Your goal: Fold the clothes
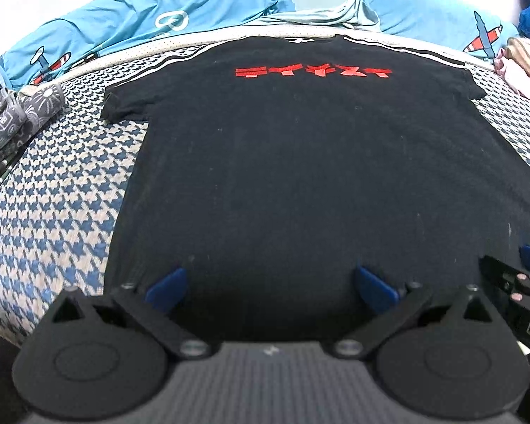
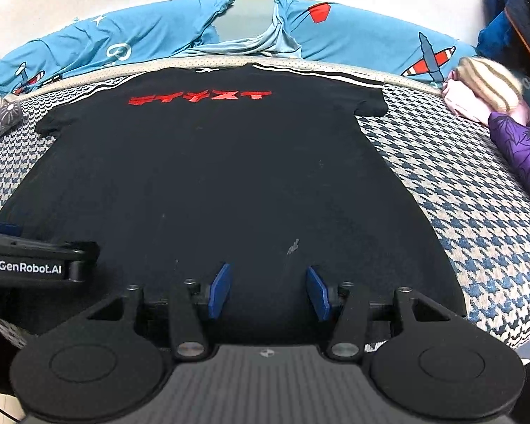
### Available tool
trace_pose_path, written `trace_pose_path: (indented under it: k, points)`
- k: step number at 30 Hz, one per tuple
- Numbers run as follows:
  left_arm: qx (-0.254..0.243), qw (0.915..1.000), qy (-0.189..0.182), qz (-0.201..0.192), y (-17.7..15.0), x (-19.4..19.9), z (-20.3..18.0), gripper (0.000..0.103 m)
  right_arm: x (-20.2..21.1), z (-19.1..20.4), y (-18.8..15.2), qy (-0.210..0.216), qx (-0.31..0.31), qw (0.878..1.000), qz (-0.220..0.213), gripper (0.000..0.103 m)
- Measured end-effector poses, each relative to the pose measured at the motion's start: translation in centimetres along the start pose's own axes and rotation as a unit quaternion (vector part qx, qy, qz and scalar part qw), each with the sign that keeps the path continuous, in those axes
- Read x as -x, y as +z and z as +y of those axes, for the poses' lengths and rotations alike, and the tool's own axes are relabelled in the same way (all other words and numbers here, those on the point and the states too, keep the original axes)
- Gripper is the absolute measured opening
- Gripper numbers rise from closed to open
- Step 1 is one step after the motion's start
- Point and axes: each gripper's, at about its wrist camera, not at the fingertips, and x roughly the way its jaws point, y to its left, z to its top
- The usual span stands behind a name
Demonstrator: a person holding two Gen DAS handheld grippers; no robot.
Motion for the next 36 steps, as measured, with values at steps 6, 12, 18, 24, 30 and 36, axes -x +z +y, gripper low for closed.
trace_pose_path:
  k: [6,12,18,24,30,36]
  points:
    - [0.002,1.0,0.001,0.006,-0.5,0.4,0.0,0.103,0.3,-0.2,-0.3,0.007,-0.003,1.0,0.008,0.048]
    - [0.005,0.9999,0.001,0.016,-1.1,0.8,0.1,0.103,0.7,-0.3,-0.6,0.016,0.0,1.0,0.021,0.049]
    - [0.006,0.9995,-0.003,0.03,-1.7,1.1,0.2,0.103,0.9,-0.9,-1.2,0.041,-0.018,0.998,0.05,0.05]
    - [0.002,0.9993,-0.003,0.038,-2.1,1.3,0.2,0.103,0.9,-0.9,-1.8,0.046,-0.017,0.997,0.065,0.05]
    - [0.011,0.9986,-0.008,0.05,-2.3,1.6,0.6,0.103,1.0,-1.1,-1.8,0.055,-0.022,0.996,0.074,0.05]
    - [0.02,0.9989,0.005,0.042,-1.8,1.7,1.4,0.103,1.2,-1.7,-1.3,0.078,-0.047,0.993,0.076,0.05]
